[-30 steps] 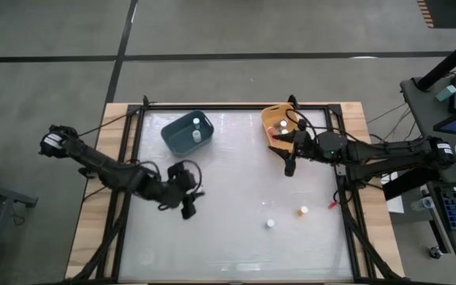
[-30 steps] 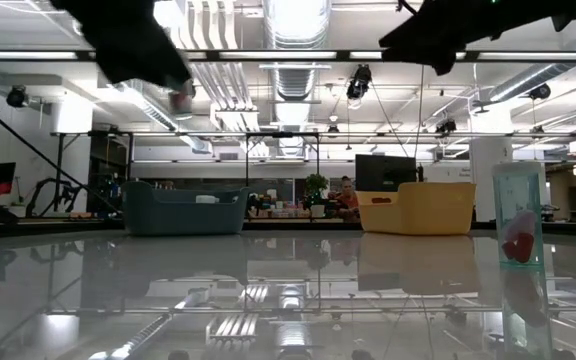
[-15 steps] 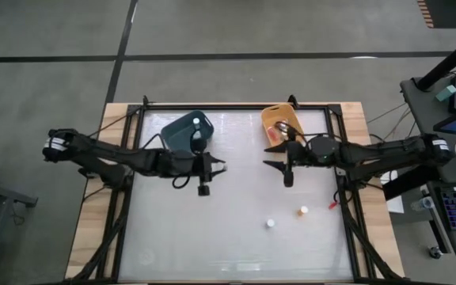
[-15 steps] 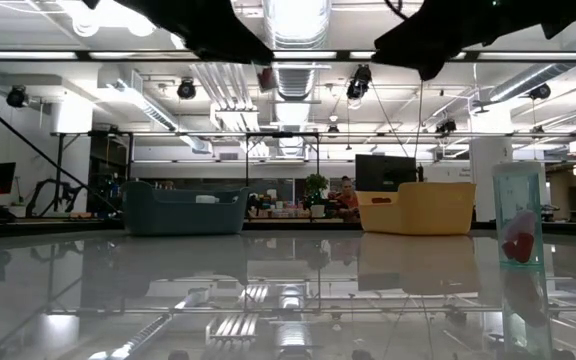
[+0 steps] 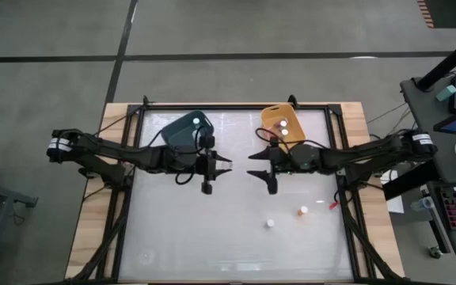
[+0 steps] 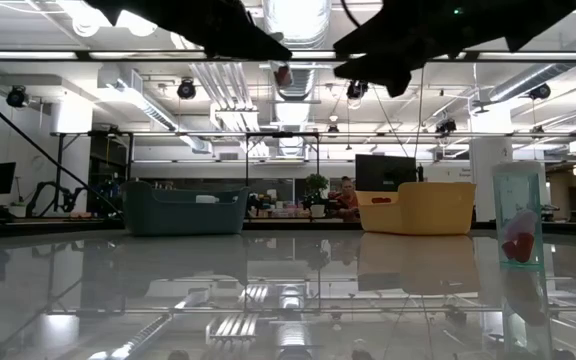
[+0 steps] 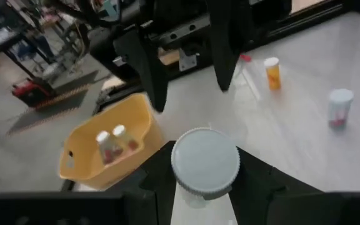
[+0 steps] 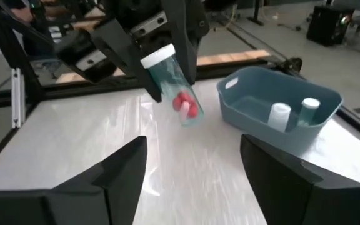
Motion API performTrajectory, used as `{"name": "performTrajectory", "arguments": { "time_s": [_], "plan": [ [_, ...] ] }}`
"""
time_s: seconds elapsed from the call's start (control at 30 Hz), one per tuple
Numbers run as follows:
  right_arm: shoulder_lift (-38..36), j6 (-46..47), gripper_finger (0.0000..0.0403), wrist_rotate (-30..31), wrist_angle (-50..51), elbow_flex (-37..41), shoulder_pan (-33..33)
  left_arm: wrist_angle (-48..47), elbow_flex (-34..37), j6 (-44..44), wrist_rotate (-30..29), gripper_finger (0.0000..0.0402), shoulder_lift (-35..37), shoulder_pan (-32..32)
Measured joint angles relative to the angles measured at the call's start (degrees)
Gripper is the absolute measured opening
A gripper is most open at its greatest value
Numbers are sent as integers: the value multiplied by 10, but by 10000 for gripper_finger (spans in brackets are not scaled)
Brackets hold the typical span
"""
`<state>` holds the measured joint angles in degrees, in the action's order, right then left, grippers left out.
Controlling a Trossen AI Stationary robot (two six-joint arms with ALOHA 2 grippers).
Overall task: Pick and place medicine bottles into bin by pill shape (circle, oval)
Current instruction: Put the blue capsule bottle into the yellow bin
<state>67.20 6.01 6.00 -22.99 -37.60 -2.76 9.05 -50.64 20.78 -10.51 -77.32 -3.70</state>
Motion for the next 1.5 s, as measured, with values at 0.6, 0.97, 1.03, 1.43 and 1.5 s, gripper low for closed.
{"name": "performTrajectory", "arguments": {
  "time_s": [0.6,0.97,1.03,1.43,1.5],
  "plan": [
    [138,-44,235,0,55,-128,-4,1,1,-70,1,107,5,0],
    [153,-72,226,7,63,-155,-14,24,3,-114,1,107,6,0],
    [151,-71,214,18,63,-155,-14,27,3,-115,1,107,6,0],
    [151,-71,133,34,60,-155,-14,41,4,-127,2,107,6,0],
    [151,-71,123,36,60,-155,-14,41,4,-127,2,107,6,0]
  ]
}}
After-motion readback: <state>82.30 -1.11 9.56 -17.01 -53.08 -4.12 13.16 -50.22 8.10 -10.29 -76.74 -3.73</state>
